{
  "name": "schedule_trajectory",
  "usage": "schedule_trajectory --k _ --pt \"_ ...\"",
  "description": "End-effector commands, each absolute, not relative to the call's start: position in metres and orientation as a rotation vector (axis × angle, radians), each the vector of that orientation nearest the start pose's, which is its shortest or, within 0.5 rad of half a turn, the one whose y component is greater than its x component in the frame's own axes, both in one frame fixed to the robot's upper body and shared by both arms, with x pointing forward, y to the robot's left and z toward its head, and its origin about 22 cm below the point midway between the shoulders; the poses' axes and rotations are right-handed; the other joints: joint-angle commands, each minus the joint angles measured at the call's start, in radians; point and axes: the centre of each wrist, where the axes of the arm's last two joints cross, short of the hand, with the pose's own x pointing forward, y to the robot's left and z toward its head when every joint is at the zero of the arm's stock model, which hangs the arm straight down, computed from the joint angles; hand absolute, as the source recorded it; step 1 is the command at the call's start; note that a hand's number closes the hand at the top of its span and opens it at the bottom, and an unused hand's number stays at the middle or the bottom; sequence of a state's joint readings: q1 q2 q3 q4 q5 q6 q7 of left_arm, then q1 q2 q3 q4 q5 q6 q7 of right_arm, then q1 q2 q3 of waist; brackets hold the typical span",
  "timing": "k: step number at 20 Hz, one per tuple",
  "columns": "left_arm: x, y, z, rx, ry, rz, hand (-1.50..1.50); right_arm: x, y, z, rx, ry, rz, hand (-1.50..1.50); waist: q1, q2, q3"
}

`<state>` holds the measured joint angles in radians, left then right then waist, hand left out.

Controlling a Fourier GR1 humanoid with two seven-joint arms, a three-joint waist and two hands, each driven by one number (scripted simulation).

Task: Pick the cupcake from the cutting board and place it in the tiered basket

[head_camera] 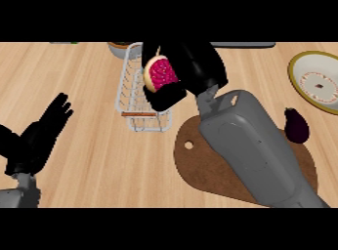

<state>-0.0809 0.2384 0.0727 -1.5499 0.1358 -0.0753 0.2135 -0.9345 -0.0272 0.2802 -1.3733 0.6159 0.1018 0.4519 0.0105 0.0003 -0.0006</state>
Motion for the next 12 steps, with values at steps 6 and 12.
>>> schedule_trajectory --k 6,12 --pt "0.267 0.303 0.040 0.063 -1.405 -0.102 0.00 0.372 -0.030 0.175 -0.538 -1.792 1.009 1.50 0.002 0.002 0.000" --pt "0.268 0.289 0.035 0.040 -1.420 -0.117 0.00 0.391 -0.013 0.159 -0.629 -1.790 0.969 1.50 0.020 0.006 0.000"
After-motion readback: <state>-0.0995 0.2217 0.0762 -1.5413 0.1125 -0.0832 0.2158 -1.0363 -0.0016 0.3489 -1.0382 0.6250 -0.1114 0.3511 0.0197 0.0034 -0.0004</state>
